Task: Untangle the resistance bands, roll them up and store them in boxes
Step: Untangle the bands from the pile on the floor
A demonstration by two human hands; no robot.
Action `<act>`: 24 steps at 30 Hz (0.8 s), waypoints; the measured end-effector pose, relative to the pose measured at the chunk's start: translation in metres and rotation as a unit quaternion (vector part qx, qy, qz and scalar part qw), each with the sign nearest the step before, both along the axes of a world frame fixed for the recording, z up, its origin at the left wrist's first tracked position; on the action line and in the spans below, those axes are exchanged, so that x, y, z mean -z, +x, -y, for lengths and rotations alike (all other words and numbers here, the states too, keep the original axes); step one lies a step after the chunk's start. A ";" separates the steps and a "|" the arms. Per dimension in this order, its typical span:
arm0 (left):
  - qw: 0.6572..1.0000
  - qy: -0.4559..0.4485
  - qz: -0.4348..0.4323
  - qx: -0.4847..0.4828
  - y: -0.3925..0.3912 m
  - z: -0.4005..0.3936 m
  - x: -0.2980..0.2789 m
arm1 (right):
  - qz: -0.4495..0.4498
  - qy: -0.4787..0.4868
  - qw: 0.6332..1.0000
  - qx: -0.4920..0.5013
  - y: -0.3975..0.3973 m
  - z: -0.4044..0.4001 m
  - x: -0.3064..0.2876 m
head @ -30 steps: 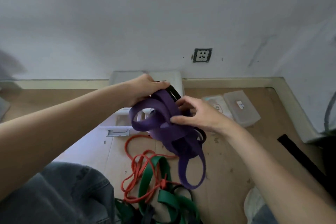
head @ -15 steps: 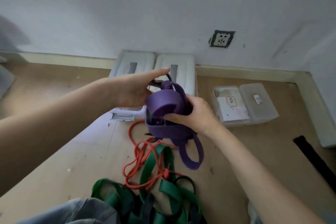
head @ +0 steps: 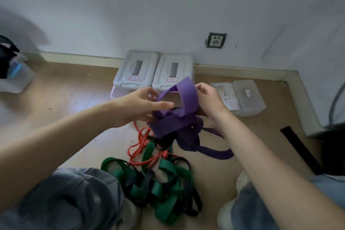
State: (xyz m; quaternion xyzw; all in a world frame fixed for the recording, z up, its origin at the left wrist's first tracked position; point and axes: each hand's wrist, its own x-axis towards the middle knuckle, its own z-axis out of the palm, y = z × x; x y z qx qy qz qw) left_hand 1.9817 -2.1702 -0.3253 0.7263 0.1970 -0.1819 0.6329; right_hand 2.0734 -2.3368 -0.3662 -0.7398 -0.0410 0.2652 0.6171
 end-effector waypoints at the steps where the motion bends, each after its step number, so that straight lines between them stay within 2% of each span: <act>1: 0.999 0.045 0.025 0.018 -0.005 0.007 -0.006 | 0.028 -0.031 0.999 -0.004 -0.002 0.004 -0.003; 3: 0.972 0.194 0.095 0.090 -0.017 0.022 -0.007 | 0.101 -0.108 0.989 -0.002 -0.007 0.007 -0.007; 5: 0.883 0.401 0.183 0.163 -0.027 0.037 0.001 | 0.118 -0.138 0.983 -0.008 -0.012 0.007 -0.012; 6: 0.863 0.429 0.214 0.160 -0.030 0.040 0.004 | 0.089 -0.120 0.989 -0.013 -0.013 0.009 -0.015; 7: 0.880 0.399 0.220 0.137 -0.031 0.040 0.004 | 0.050 -0.090 0.995 -0.017 -0.014 0.013 -0.019; 9: 0.948 0.263 0.175 0.040 -0.029 0.034 0.003 | -0.009 -0.068 0.996 -0.056 -0.021 0.029 -0.029; 11: 0.980 0.153 0.113 -0.060 -0.028 0.035 0.004 | 0.003 -0.109 0.986 -0.124 -0.035 0.045 -0.030; 13: 0.988 0.082 0.062 -0.111 -0.031 0.044 0.008 | 0.026 -0.122 0.967 -0.220 -0.065 0.049 -0.026; 15: 0.993 0.054 0.042 -0.099 -0.032 0.053 0.013 | 0.095 -0.177 0.939 -0.280 -0.086 0.048 -0.015; 17: 0.994 0.064 0.031 -0.085 -0.032 0.049 0.014 | 0.187 -0.216 0.921 -0.264 -0.087 0.051 -0.008; 20: 0.989 0.133 0.026 -0.067 -0.031 0.021 0.013 | 0.265 -0.239 0.893 -0.273 -0.069 0.061 -0.015; 22: 0.989 0.133 0.010 -0.059 -0.032 0.003 0.014 | 0.266 -0.235 0.884 -0.303 -0.057 0.068 -0.023; 24: 0.993 0.085 -0.022 -0.074 -0.034 -0.011 0.019 | 0.246 -0.213 0.888 -0.326 -0.052 0.073 -0.031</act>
